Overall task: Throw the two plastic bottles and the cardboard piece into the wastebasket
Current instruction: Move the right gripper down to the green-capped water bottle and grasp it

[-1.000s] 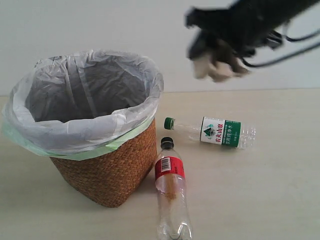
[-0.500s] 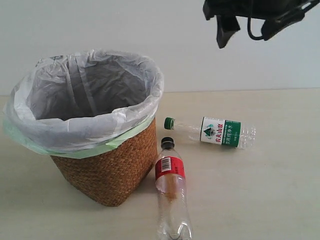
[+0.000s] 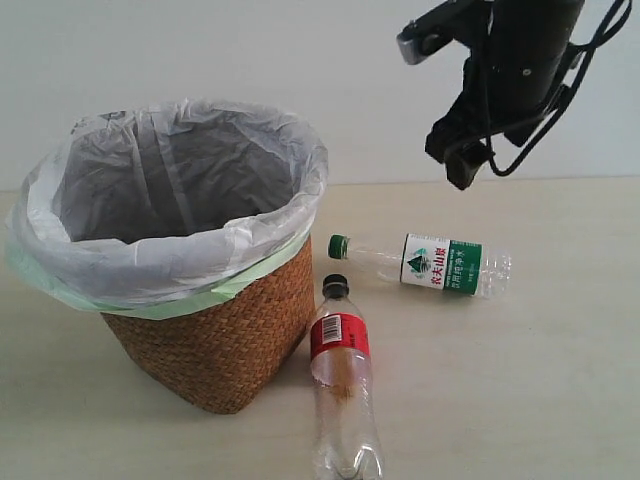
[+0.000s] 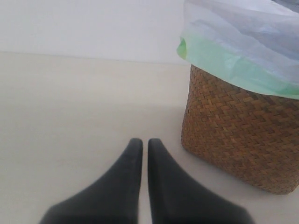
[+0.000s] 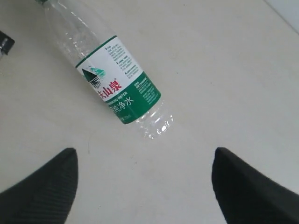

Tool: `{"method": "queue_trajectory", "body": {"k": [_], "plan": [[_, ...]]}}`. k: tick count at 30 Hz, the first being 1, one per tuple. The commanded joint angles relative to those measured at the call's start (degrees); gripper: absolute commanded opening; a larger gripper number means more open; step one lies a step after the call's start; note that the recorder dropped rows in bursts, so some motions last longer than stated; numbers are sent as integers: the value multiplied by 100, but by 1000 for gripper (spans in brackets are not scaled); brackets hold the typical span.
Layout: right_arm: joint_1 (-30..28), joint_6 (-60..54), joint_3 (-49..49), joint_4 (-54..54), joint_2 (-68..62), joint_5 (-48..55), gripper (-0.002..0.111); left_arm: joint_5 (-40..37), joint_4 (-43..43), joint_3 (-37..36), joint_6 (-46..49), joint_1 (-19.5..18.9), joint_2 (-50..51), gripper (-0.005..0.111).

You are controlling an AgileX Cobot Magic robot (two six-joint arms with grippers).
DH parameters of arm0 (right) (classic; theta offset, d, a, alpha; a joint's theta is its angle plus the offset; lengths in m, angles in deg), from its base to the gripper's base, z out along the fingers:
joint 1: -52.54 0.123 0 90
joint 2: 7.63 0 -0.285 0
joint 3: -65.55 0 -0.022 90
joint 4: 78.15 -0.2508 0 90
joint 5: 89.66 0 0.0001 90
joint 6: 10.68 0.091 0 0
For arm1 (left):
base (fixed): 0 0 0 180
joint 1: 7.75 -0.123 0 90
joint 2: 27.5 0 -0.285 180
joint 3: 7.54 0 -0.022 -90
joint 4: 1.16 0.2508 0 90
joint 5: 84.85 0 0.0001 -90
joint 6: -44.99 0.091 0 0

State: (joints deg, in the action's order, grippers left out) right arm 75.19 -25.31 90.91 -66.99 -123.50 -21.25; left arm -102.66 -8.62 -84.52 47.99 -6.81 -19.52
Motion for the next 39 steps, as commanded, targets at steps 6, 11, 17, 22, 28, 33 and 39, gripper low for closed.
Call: {"method": "queue_trajectory", "body": {"k": [6,11,17,22,28,33,39], "plan": [[-21,-874,5,-190,-841,-662,70,7,17,-23,-48,-4,-19,4],[-21,-1147,5,-190,-1153,-1079,70,7,17,-23,-48,-4,-19,4],[-21,-1365,5,-203,-1600,-1432,70,7,17,-23,-48,-4,-19,4],[-21,-1497,5,-203,-1913,-1471,70,7,17,-23,-48,-4,-19,4],[-21,-1550,5,-203,-2260,-1583,70,7,17,-23,-48,-4,-19,4],[-21,-1352,5,-203,-2410,-1607,67,7,17,-23,-48,-4,-19,4],[-21,-838,5,-149,-2388,-1540,3,7,17,-23,-48,-4,-19,4]]}}
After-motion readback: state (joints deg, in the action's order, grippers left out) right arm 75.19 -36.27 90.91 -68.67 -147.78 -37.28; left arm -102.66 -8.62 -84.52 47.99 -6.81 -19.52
